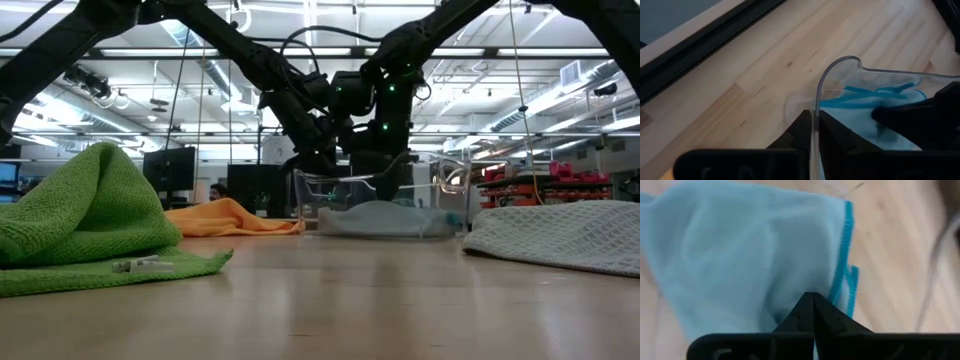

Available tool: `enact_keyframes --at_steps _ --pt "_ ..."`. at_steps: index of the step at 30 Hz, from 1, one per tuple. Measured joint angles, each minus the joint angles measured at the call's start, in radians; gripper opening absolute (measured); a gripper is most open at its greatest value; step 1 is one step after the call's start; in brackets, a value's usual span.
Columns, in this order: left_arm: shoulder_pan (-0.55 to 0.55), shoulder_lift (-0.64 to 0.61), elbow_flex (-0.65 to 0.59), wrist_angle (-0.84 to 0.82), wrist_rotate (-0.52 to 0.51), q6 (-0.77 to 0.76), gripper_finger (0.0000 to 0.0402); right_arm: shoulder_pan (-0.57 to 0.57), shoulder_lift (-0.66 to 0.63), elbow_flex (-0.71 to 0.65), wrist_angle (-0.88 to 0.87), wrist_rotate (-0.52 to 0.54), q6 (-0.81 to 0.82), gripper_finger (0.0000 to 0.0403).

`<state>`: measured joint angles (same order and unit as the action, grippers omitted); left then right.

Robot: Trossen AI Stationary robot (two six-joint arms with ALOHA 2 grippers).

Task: Fold microfiber towels
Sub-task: Put the blue microfiber cloth into the transparent bin

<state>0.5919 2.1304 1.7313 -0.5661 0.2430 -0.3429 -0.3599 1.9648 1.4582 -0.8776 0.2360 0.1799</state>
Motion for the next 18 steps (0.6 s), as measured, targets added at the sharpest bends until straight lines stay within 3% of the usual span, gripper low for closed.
enact_keyframes --at_steps 10,18 --pt "0.011 0.000 0.000 0.007 0.005 -0.013 0.0044 -0.003 -0.003 0.000 0.019 0.038 -0.020 0.0000" --pt "0.012 0.014 -0.002 0.035 0.005 -0.008 0.0029 0.031 -0.089 0.000 -0.034 0.100 -0.067 0.0000"
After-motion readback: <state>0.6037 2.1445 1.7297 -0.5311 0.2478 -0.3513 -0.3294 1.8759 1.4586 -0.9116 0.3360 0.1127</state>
